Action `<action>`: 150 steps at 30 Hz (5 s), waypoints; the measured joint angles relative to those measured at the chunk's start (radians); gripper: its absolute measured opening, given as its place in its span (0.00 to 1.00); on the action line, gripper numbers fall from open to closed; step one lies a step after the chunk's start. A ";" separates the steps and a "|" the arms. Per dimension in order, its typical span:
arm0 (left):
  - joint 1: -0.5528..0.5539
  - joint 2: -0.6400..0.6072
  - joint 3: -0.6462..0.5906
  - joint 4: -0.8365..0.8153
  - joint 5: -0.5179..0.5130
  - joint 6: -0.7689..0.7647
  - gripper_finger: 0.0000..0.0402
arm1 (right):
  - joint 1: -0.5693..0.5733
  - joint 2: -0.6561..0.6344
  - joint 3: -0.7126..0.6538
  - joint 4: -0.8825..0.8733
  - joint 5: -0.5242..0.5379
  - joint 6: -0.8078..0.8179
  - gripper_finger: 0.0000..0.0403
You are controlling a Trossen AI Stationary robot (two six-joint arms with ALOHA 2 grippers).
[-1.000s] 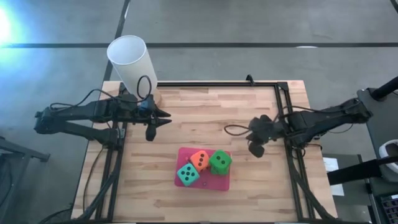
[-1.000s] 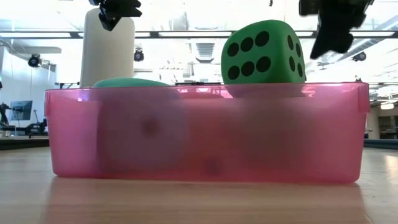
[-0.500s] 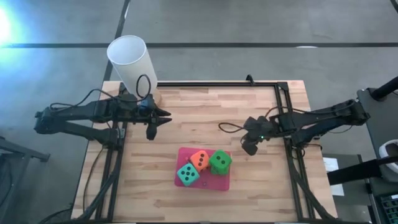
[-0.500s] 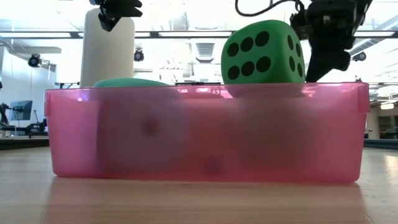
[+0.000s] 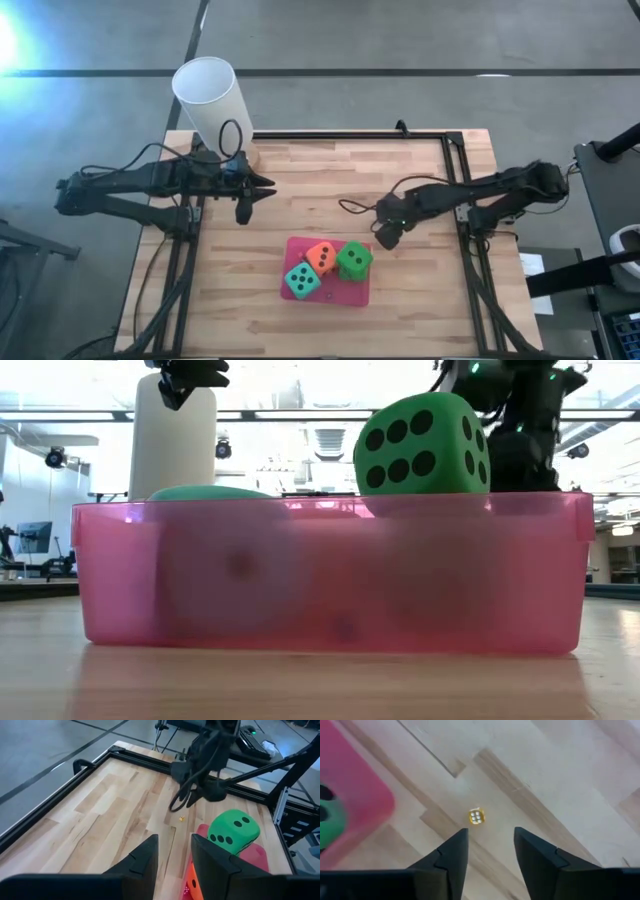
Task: Pick & Place Dice
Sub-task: Put the small yellow dice into the pink bin
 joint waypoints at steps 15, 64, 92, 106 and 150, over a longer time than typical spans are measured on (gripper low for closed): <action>0.000 0.000 0.000 0.000 0.001 -0.001 0.30 | -0.042 0.142 0.000 0.097 -0.055 -0.059 0.35; -0.001 0.000 0.000 -0.001 0.003 -0.018 0.30 | -0.040 0.188 -0.002 0.140 -0.081 -0.105 0.11; -0.001 0.000 0.000 -0.002 0.003 -0.016 0.31 | -0.036 -0.121 0.352 0.053 0.211 -0.183 0.12; -0.001 0.000 0.000 -0.029 0.003 -0.017 0.32 | 0.105 0.034 0.634 0.055 0.216 -0.344 0.12; 0.000 0.000 0.000 -0.031 0.004 -0.016 0.31 | 0.318 0.233 0.704 0.254 -0.066 -0.539 0.13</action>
